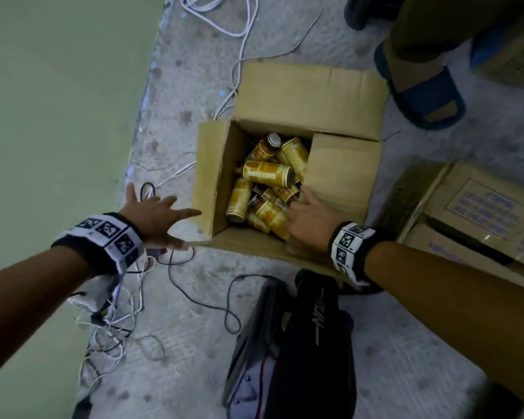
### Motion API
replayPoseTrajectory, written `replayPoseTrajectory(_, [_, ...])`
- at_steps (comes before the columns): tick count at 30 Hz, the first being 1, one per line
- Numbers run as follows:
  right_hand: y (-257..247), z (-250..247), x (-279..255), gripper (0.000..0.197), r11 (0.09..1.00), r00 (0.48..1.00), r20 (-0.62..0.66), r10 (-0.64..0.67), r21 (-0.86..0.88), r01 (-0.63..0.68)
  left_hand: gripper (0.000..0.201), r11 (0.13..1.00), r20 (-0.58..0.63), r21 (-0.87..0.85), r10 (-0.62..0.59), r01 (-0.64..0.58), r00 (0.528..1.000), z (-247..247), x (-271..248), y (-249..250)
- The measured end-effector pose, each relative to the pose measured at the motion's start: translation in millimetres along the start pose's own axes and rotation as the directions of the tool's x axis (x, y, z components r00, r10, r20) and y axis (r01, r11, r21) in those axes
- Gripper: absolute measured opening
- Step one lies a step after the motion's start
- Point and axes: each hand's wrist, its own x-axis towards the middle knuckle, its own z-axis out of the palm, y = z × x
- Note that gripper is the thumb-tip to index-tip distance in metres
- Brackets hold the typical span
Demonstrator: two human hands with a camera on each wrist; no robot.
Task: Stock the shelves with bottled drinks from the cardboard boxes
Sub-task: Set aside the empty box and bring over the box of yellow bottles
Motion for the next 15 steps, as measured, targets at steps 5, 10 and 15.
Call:
replayPoseTrajectory(5, [-38.7, -30.3, -69.4, 0.039, 0.979, 0.971, -0.193, 0.145, 0.170, -0.113, 0.054, 0.821, -0.171, -0.350, 0.418, -0.452, 0.892, -14.0, -1.3, 33.6])
replayPoseTrajectory(10, [3.5, -3.3, -160.9, 0.036, 0.792, 0.843, 0.190, 0.504, 0.288, -0.538, 0.056, 0.859, 0.106, -0.306, 0.458, -0.410, 0.882, 1.9, -10.3, 78.3])
replayPoseTrajectory(15, [22.4, 28.7, -160.9, 0.054, 0.364, 0.651, 0.357, 0.669, 0.607, -0.707, 0.068, 0.929, 0.050, -0.264, 0.282, -0.260, 0.958, 41.5, 20.5, 130.6])
